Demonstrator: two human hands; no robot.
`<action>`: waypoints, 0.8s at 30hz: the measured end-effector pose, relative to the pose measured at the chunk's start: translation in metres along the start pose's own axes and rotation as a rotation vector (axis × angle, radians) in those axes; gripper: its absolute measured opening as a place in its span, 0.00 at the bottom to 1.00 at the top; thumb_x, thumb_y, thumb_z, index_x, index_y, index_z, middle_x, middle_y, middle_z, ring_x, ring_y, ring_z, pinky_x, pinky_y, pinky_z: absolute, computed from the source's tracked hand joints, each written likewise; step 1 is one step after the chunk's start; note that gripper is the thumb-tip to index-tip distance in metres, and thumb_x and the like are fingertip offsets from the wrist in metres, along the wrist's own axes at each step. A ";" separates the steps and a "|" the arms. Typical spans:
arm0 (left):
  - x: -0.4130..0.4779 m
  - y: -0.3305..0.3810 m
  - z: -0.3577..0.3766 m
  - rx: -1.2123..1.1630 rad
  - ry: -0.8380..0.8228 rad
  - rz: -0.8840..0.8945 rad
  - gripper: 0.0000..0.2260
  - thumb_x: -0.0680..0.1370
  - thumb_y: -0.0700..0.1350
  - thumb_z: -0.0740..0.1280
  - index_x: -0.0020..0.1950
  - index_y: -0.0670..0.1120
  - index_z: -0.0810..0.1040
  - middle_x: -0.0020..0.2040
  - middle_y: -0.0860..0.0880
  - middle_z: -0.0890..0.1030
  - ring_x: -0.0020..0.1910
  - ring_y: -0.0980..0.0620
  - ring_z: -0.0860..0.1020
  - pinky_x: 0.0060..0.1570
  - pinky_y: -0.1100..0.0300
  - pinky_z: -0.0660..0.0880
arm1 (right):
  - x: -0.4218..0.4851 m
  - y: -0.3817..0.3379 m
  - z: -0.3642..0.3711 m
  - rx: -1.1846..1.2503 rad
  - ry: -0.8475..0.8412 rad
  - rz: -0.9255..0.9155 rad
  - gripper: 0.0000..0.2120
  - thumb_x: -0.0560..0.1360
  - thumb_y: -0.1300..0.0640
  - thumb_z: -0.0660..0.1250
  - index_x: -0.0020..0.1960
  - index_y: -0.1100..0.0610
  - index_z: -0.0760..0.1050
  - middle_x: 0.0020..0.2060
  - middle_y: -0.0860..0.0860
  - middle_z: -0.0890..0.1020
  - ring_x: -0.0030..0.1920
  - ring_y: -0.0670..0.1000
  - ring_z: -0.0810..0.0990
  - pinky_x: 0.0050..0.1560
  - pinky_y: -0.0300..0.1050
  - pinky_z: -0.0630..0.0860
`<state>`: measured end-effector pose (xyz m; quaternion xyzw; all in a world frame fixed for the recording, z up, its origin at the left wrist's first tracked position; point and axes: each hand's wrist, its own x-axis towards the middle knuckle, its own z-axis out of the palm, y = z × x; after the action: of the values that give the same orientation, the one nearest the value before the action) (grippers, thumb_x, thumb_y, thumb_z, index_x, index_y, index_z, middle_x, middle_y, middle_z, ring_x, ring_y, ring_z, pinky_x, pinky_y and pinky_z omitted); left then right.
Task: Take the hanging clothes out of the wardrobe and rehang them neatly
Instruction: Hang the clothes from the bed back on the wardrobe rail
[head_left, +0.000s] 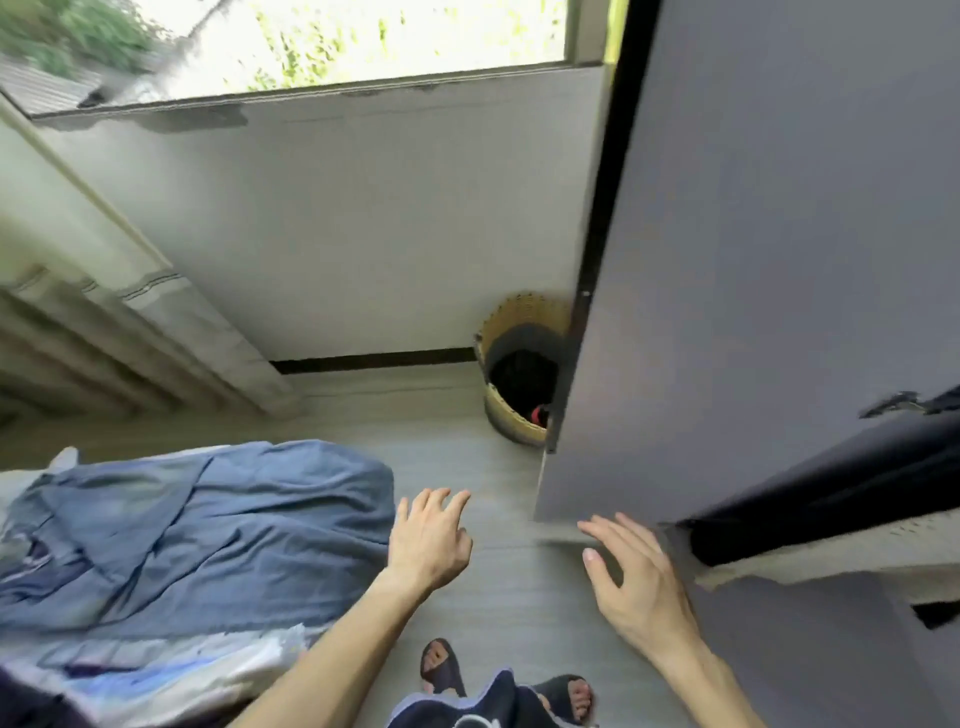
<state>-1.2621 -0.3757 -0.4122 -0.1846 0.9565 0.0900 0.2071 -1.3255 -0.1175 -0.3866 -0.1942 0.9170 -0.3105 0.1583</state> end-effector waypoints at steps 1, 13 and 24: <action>-0.011 -0.024 0.006 -0.045 -0.024 -0.070 0.24 0.76 0.51 0.58 0.73 0.53 0.69 0.70 0.49 0.73 0.70 0.46 0.69 0.69 0.47 0.63 | 0.004 -0.014 0.015 -0.003 -0.044 -0.039 0.14 0.78 0.54 0.67 0.63 0.48 0.80 0.62 0.42 0.80 0.71 0.47 0.69 0.70 0.35 0.58; -0.141 -0.292 0.069 -0.585 -0.068 -0.737 0.19 0.79 0.51 0.58 0.70 0.53 0.73 0.66 0.47 0.78 0.64 0.44 0.75 0.59 0.51 0.74 | 0.039 -0.221 0.194 -0.351 -0.478 -0.631 0.15 0.78 0.48 0.65 0.64 0.43 0.78 0.63 0.40 0.79 0.69 0.49 0.72 0.69 0.44 0.69; -0.178 -0.527 0.119 -0.775 -0.052 -0.926 0.17 0.80 0.52 0.57 0.69 0.54 0.73 0.67 0.51 0.76 0.64 0.48 0.76 0.60 0.53 0.73 | 0.066 -0.413 0.399 -0.522 -0.812 -0.783 0.19 0.79 0.47 0.60 0.70 0.46 0.73 0.66 0.43 0.76 0.71 0.51 0.69 0.66 0.44 0.71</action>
<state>-0.8628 -0.7725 -0.4927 -0.6416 0.6688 0.3371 0.1657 -1.1123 -0.6520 -0.4396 -0.6509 0.6900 -0.0126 0.3163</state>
